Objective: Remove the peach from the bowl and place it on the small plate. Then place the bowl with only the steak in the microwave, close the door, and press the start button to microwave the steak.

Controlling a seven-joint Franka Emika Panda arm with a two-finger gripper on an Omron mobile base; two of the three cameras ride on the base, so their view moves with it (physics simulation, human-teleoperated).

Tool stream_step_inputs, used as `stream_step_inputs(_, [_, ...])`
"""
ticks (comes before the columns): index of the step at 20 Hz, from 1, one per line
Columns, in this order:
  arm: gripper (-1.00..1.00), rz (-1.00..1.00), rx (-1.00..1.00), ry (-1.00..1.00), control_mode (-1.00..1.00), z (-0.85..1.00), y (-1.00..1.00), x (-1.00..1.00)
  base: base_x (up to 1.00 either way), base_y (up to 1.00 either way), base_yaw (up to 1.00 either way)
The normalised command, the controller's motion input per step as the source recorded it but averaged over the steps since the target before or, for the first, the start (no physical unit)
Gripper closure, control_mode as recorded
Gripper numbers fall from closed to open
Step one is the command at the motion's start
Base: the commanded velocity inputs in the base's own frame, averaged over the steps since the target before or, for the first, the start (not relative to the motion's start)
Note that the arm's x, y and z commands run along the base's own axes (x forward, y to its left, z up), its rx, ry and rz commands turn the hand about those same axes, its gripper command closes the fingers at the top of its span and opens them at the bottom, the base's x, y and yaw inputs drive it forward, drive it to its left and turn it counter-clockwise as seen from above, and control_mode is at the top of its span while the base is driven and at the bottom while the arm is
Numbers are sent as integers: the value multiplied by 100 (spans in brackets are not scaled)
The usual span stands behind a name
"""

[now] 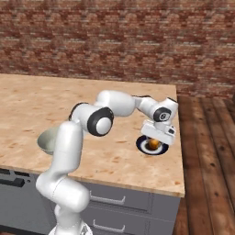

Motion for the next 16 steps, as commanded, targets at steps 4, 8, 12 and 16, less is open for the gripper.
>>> stream_step_inputs(4, [-100,0,0,0,-100,8,20,0,0,0,0])
stream_step_inputs(8, [-100,0,0,0,-100,38,12,-11,0,0,0])
stream_step_inputs(12, [-100,0,-1,-8,-100,66,1,-38,0,0,0])
stream_step_inputs(16, [-100,-1,-3,-16,-100,80,6,-77,0,0,0])
